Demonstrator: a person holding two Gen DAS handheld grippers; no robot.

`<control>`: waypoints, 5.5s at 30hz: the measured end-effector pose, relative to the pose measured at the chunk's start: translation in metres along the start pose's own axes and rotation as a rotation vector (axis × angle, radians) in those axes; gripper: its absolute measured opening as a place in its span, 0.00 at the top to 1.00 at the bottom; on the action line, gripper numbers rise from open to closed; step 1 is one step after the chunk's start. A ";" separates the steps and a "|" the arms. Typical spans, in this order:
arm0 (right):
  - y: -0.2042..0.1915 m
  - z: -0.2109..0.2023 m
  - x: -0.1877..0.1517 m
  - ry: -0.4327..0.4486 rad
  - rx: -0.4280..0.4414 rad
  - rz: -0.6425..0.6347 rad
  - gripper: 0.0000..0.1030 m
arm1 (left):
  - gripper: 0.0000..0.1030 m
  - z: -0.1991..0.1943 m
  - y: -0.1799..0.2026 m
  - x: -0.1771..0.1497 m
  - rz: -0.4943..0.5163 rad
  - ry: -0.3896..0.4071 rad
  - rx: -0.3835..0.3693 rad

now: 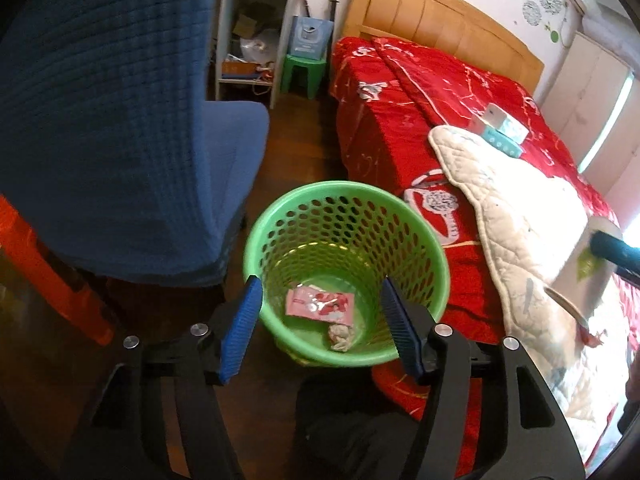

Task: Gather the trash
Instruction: 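Drop the pink packet into the basket with the left gripper while the right carries the cup, then open the right gripper over the green basket to drop the paper cup, then move the right gripper to the bed and grasp the clear plastic tray, then grasp the orange wafer packet with the left gripper while the right gripper holds the tray, then carry both items to the green basket and open the left gripper over it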

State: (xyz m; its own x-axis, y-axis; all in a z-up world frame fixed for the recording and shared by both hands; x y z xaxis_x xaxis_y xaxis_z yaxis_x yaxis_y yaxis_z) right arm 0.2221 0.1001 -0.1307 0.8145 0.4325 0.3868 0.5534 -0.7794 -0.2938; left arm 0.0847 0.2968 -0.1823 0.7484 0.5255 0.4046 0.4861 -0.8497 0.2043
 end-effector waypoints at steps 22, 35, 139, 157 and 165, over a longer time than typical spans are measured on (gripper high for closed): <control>-0.071 0.082 0.027 -0.066 0.114 0.018 0.32 | 0.35 0.006 -0.020 -0.016 -0.056 -0.019 -0.016; 0.020 -0.002 -0.028 0.011 -0.038 0.041 0.22 | 0.34 0.002 0.044 -0.021 0.045 -0.022 -0.065; 0.210 -0.132 -0.157 0.058 -0.259 0.395 0.45 | 0.44 0.011 0.293 -0.091 0.499 -0.185 -0.326; 0.124 -0.080 -0.106 0.012 -0.169 0.232 0.45 | 0.44 0.016 0.144 -0.014 0.235 -0.084 -0.138; 0.093 -0.061 -0.087 -0.008 -0.145 0.170 0.45 | 0.43 0.041 0.098 0.006 0.171 -0.104 -0.048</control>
State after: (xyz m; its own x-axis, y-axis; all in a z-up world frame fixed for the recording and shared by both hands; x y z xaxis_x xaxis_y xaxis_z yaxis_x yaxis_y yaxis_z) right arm 0.1924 -0.0377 -0.1388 0.8958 0.2922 0.3348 0.3773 -0.8982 -0.2257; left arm 0.1554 0.2186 -0.1959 0.8618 0.3733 0.3434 0.3281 -0.9266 0.1838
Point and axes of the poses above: each gripper's, at about its wrist camera, not at the fingertips, and z roughly the way its jaws point, y to its right, x to its top, the point moved 10 cm from there along z, roughly the way its jaws point, and after that the axes turned 15 degrees about -y, right-handed, at the moved point
